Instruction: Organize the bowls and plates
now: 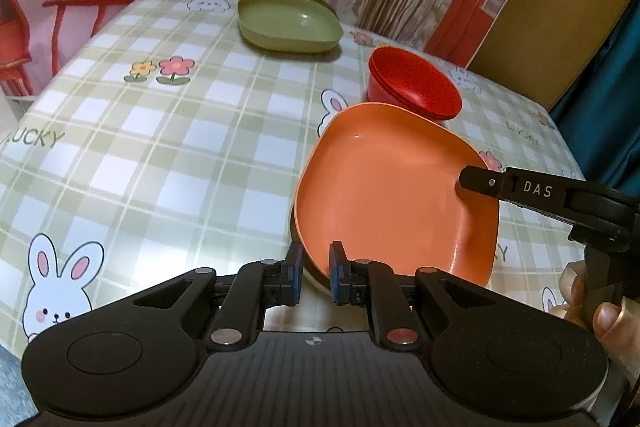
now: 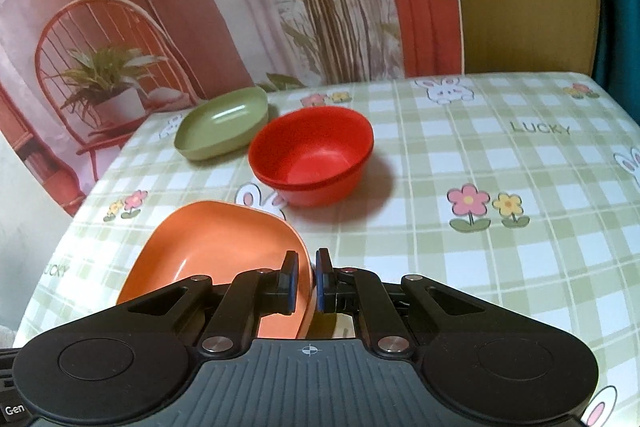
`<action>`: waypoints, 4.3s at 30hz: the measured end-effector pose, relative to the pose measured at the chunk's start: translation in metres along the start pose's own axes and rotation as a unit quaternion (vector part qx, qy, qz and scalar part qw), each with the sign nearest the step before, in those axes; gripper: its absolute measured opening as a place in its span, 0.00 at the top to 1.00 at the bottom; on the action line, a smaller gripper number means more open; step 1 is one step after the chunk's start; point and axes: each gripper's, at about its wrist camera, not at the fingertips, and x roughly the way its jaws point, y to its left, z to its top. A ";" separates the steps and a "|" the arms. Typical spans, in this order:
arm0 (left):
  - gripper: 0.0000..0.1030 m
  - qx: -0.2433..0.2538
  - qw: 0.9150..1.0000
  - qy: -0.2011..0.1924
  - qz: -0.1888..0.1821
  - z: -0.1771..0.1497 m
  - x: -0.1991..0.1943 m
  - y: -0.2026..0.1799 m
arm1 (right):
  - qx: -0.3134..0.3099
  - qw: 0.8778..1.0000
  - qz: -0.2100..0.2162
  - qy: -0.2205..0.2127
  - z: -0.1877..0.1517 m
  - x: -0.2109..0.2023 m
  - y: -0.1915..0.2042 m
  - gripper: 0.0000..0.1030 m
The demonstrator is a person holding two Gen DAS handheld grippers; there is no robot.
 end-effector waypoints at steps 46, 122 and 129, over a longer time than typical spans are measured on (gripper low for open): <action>0.76 -0.065 0.998 -0.001 0.001 0.002 0.012 0.017 | -0.019 0.998 -0.028 0.046 -0.015 0.029 -0.001 0.79; 0.94 -0.016 0.994 -0.096 0.051 0.212 0.112 0.069 | -0.046 0.991 0.024 0.122 0.184 0.215 0.079 0.94; 0.94 0.005 0.993 -0.104 0.058 0.201 0.076 0.058 | -0.043 0.993 0.045 0.101 0.173 0.166 0.086 0.94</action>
